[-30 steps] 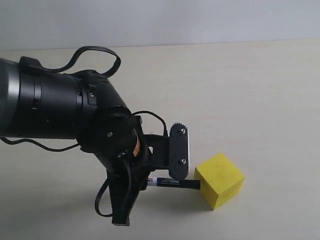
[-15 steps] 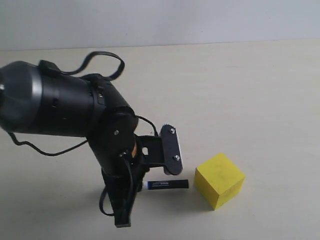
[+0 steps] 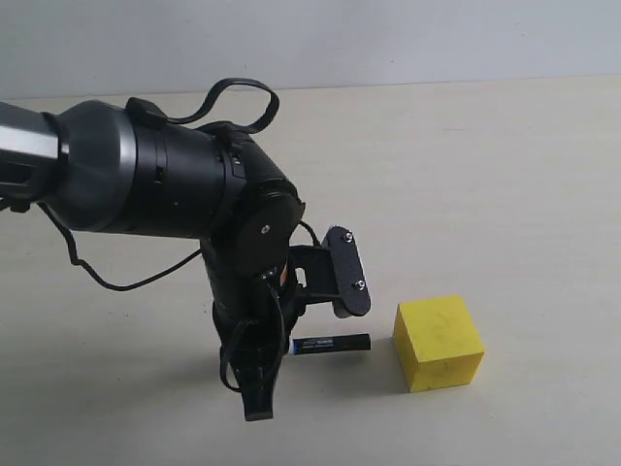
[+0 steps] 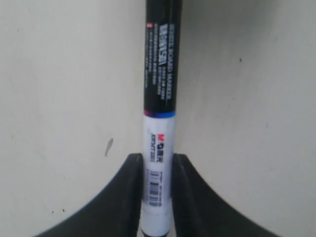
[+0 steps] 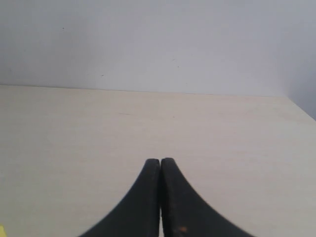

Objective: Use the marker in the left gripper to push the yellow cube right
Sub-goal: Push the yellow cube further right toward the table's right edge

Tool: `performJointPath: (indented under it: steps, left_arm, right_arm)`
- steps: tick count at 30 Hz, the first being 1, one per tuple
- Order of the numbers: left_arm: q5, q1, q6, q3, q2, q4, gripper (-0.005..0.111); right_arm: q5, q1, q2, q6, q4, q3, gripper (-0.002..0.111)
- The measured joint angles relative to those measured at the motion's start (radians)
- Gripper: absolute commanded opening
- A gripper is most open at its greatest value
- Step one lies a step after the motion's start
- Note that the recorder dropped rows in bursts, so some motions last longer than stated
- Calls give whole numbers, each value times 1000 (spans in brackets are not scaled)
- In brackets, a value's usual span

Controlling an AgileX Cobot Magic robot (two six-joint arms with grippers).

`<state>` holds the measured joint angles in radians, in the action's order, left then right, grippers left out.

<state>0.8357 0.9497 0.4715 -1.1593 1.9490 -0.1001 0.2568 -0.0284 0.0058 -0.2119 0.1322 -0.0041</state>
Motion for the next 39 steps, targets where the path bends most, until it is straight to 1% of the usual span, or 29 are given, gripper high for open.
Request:
performJointPath:
  steps: [4,6,9,12,14,19,22,29,33,36,39]
  left_arm:
    - [12,3,0,0,-2,0,0]
    - [-39,17,0,0,-2,-3,0]
    - [-165,60,0,-7,-2,-3,0]
    - [-217,86,0,-42,6,2,0]
    - [-215,88,0,-56,8,2,0]
    - [-142,81,-2,-60,8,2,0]
    - [-134,78,-4,-60,8,2,0]
    - [-171,78,-34,-61,39,-5,0]
    - [-238,78,-38,-75,73,-27,0]
    - [-241,90,-40,-107,94,-22,0]
    - [-220,152,-43,-135,113,-7,0]
  right_arm:
    - [0,0,0,0,0,0,0]
    - [0,0,0,0,0,0,0]
    - [0,0,0,0,0,0,0]
    - [0,0,0,0,0,0,0]
    - [0,0,0,0,0,0,0]
    - [0,0,0,0,0,0,0]
    - [0,0,0,0,0,0,0]
    - [0,0,0,0,0,0,0]
    - [0,0,0,0,0,0,0]
    - [0,0,0,0,0,0,0]
    - [0,0,0,0,0,0,0]
